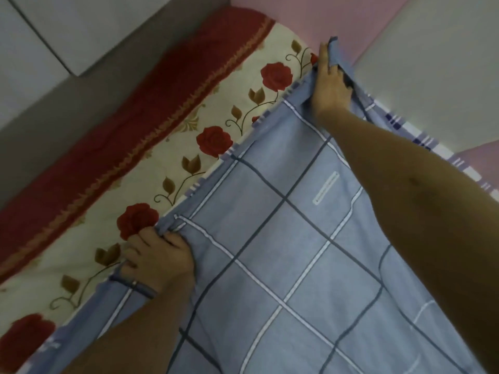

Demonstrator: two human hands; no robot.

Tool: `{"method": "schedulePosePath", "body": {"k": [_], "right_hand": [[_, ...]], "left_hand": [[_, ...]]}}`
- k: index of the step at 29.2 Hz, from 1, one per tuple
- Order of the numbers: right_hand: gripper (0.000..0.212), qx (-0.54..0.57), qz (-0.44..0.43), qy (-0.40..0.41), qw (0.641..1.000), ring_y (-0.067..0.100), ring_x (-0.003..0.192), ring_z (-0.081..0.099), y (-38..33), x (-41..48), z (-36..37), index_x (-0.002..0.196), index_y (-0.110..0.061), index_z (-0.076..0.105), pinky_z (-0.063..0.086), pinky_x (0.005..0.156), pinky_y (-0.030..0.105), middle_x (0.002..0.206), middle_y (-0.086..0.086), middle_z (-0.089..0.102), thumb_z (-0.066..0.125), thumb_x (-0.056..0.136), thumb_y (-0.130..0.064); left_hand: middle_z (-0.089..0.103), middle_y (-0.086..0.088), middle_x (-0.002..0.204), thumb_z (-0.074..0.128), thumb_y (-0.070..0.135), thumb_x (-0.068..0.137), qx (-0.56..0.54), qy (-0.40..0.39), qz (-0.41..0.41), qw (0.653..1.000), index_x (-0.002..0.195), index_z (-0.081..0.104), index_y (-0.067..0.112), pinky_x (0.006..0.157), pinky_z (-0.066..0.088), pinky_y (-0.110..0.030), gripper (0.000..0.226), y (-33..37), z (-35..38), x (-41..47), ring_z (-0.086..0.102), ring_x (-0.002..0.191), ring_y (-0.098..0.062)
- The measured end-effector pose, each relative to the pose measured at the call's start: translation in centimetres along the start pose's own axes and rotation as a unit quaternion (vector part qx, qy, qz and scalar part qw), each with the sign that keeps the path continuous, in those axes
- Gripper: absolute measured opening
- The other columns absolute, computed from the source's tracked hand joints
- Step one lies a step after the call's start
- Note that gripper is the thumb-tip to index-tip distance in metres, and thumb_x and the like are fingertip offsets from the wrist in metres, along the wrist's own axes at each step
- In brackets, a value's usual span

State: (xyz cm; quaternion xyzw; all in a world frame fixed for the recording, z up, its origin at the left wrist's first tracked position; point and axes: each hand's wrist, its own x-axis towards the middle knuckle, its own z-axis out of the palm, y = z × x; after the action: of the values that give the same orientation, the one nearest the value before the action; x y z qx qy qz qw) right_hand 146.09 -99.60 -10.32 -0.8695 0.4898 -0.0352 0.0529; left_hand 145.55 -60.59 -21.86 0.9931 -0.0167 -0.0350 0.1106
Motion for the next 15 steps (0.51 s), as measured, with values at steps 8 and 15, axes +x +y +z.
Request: {"method": "schedulePosePath", "body": {"k": [8, 15], "right_hand": [[0.076, 0.119, -0.030, 0.043, 0.991, 0.027, 0.139, 0.028, -3.8, -6.7, 3.0, 0.152, -0.015, 0.011, 0.009, 0.113, 0.063, 0.152, 0.010, 0.028, 0.050, 0.087, -0.014], [0.061, -0.047, -0.479, -0.079, 0.873, 0.031, 0.143, 0.020, 2.1, -29.1, 10.2, 0.149, -0.034, 0.020, 0.015, 0.102, 0.074, 0.155, 0.000, 0.028, 0.030, 0.093, -0.056]], "left_hand": [[0.051, -0.026, 0.099, 0.036, 0.027, 0.085, 0.000, 0.029, 0.016, 0.999, 0.094, 0.041, 0.007, 0.082, 0.037, -0.051, 0.022, 0.6, 0.0, 0.2, 0.049, 0.091, -0.038], [0.054, -0.021, 0.094, 0.034, 0.029, 0.085, -0.007, 0.009, 0.006, 1.000, 0.090, 0.047, 0.007, 0.076, 0.031, -0.042, 0.026, 0.6, 0.1, 0.4, 0.051, 0.087, -0.033]]}}
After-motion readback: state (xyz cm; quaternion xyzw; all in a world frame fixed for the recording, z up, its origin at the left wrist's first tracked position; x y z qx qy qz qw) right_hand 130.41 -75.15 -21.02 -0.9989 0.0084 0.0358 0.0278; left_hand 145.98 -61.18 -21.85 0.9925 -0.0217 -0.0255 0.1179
